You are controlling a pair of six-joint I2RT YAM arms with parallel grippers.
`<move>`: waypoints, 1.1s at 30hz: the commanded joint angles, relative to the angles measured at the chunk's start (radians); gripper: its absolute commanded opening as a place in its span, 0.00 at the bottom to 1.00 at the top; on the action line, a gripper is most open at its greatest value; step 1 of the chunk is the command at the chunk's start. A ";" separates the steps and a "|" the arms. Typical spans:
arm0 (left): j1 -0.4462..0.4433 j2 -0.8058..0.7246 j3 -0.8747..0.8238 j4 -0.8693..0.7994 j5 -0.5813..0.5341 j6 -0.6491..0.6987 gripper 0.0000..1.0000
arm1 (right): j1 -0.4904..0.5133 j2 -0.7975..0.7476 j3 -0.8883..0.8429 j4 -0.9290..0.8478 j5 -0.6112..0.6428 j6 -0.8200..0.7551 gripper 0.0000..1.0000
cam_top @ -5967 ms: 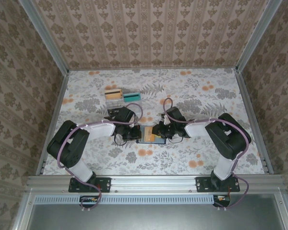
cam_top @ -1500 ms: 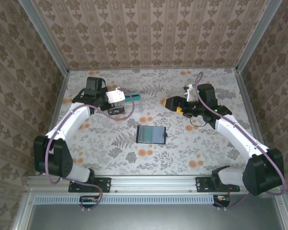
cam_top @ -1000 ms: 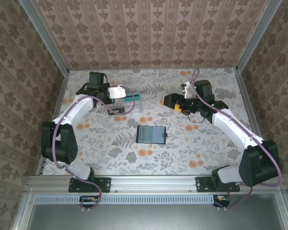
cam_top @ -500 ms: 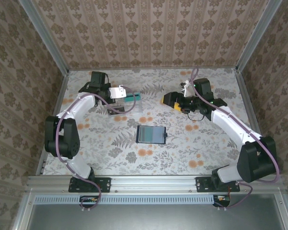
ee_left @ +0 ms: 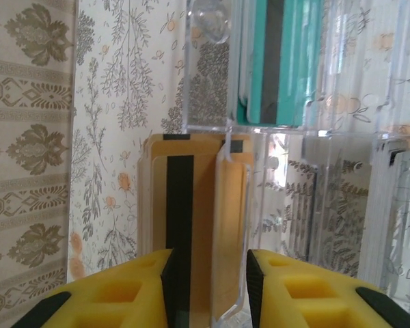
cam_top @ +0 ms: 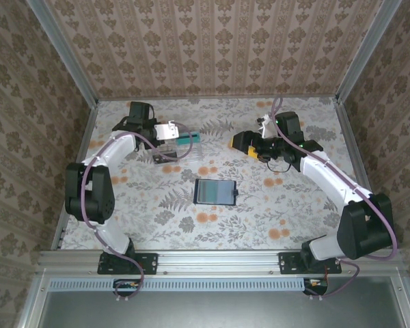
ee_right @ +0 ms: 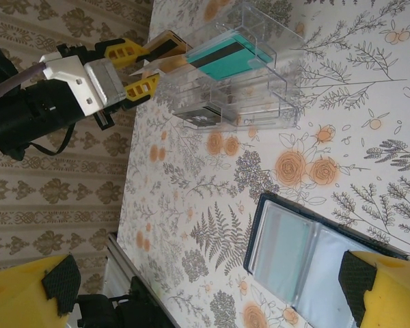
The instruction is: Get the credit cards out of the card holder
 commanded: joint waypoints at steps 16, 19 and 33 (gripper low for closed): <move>0.011 0.028 0.085 0.101 -0.048 -0.127 0.41 | -0.009 0.001 0.000 0.006 -0.038 0.003 1.00; 0.011 -0.001 0.079 0.113 -0.025 -0.182 0.49 | -0.009 0.003 -0.001 0.007 -0.035 0.006 1.00; 0.024 -0.263 -0.020 0.174 0.058 -0.728 1.00 | 0.060 0.004 0.035 -0.051 0.112 -0.043 1.00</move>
